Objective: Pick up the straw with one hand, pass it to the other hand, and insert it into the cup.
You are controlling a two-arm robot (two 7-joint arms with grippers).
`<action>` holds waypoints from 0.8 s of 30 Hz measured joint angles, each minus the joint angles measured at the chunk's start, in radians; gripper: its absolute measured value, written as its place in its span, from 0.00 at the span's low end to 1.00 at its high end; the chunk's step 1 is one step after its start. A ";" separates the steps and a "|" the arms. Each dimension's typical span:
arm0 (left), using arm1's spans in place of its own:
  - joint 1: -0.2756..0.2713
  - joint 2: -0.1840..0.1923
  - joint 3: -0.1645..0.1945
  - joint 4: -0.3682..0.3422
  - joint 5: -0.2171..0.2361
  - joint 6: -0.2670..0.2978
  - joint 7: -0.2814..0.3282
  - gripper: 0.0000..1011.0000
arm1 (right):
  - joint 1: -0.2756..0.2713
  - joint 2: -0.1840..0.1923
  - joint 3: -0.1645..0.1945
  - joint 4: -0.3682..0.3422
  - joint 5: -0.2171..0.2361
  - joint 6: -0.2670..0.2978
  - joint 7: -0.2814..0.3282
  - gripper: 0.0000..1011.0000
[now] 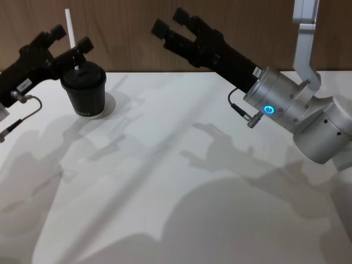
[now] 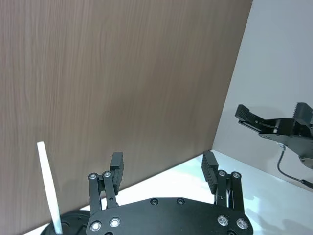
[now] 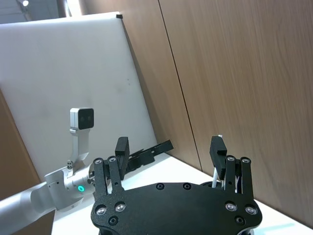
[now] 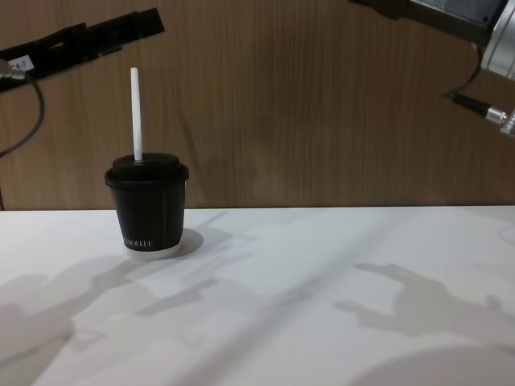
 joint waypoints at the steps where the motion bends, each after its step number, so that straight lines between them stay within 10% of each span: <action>1: 0.005 0.002 -0.001 -0.003 -0.003 0.001 -0.001 0.99 | 0.000 0.000 0.000 0.000 0.000 0.000 0.000 0.99; 24: 0.061 0.025 -0.014 -0.048 -0.040 0.018 -0.011 0.99 | 0.000 0.000 0.000 0.000 0.000 0.000 0.000 0.99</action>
